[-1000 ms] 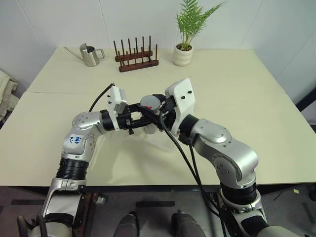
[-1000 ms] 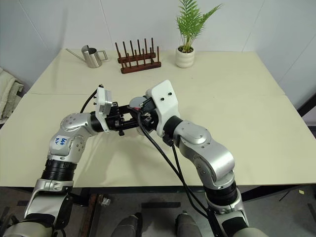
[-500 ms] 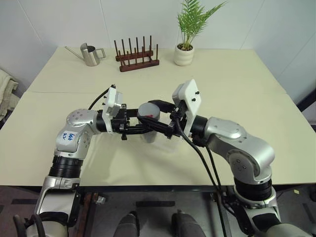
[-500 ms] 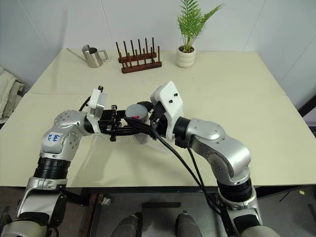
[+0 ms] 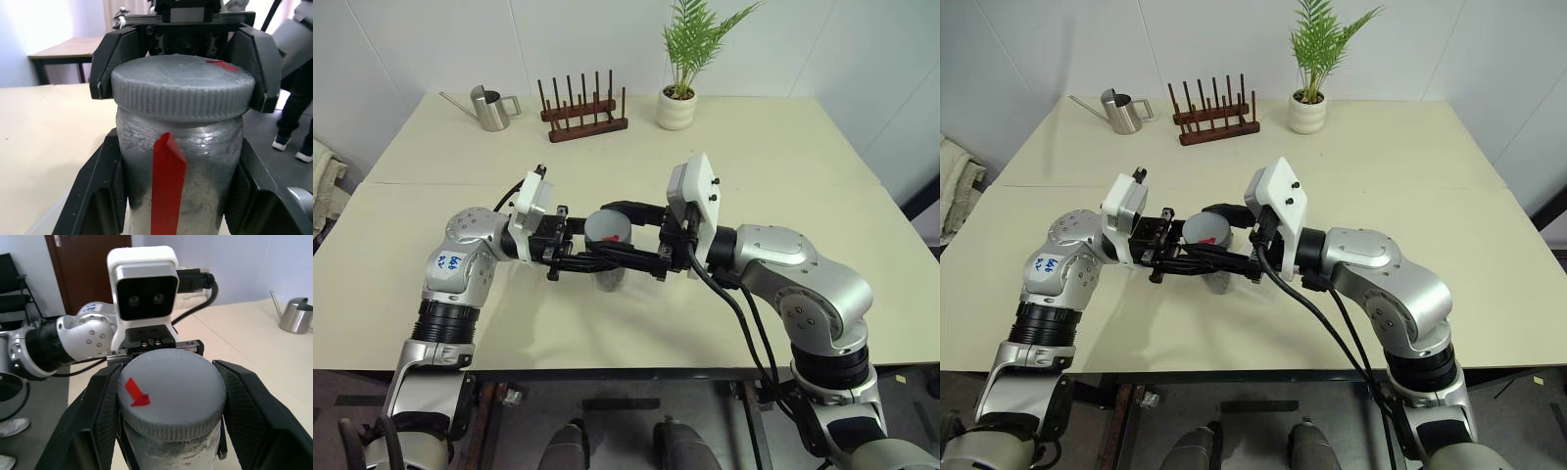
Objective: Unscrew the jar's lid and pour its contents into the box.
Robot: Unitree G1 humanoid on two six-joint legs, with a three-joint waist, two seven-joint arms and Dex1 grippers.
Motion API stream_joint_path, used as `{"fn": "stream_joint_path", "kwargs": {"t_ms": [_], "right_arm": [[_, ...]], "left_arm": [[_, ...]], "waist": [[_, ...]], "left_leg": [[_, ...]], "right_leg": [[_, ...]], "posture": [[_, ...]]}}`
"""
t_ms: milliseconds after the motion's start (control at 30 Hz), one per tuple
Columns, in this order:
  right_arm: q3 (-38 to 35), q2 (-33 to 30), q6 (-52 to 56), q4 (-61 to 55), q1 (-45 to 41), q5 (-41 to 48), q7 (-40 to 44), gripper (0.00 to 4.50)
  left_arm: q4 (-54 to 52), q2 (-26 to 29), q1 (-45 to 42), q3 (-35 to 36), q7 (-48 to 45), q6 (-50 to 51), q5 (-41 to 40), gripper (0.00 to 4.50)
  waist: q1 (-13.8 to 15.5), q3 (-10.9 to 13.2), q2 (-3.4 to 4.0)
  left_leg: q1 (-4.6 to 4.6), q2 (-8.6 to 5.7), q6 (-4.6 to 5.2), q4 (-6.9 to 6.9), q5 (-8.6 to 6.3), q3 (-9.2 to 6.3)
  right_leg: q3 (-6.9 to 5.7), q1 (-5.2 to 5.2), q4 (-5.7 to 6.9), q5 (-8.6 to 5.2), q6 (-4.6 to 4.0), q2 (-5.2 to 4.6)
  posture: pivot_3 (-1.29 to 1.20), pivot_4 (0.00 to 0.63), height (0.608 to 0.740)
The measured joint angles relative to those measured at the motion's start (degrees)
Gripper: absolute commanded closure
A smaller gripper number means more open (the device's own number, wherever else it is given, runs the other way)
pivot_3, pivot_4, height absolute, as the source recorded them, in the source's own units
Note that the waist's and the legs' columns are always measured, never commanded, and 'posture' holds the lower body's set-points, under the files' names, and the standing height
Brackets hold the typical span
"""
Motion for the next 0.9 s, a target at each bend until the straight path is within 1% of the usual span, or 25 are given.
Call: {"fn": "stream_joint_path", "kwargs": {"t_ms": [233,300,400,733,900], "right_arm": [[-0.08,0.18,-0.81,0.77,-0.36,0.49,0.51,1.94],[-0.05,0.20,-0.84,0.85,-0.37,0.57,0.54,1.22],[0.10,0.81,-0.83,1.04,-0.91,1.24,0.65,0.34],[0.28,0.76,-0.82,1.68,-2.68,1.43,0.43,0.34],[0.35,1.09,-1.43,3.74,-4.55,0.50,-0.19,0.34]], "left_arm": [[0.65,-0.44,-0.22,0.09,-0.36,0.06,-1.06,2.50],[0.72,-0.43,-0.22,0.09,-0.51,0.13,-1.06,2.50],[1.00,-0.43,-0.35,0.62,-0.55,0.24,-1.10,2.50],[1.28,0.00,-1.63,1.05,-2.12,0.60,-1.09,2.50],[1.28,0.06,-1.69,0.91,-2.96,0.46,-0.98,2.50]], "waist": [[0.00,0.00,0.00],[0.00,0.00,0.00],[-0.05,0.00,0.00],[0.00,0.00,0.00],[0.01,0.00,0.01]], "left_leg": [[0.00,0.00,0.00,0.00,0.00,-0.01],[0.00,0.00,0.00,0.00,0.00,-0.01],[0.00,0.00,0.00,0.00,0.00,-0.01],[-0.01,0.00,0.00,0.00,0.00,-0.02],[-0.01,0.00,0.00,0.01,0.00,-0.02]], "right_leg": [[0.00,0.00,0.00,0.00,0.00,0.00],[0.00,0.00,0.00,0.00,0.00,0.00],[0.00,-0.01,0.03,0.00,0.00,0.00],[-0.01,-0.01,0.02,0.00,0.00,0.01],[-0.01,-0.01,0.03,0.00,0.00,0.00]], "posture": [[0.00,0.150,0.740],[0.00,0.150,0.740],[0.00,0.150,0.740],[0.00,0.150,0.740],[0.00,0.150,0.740]]}}
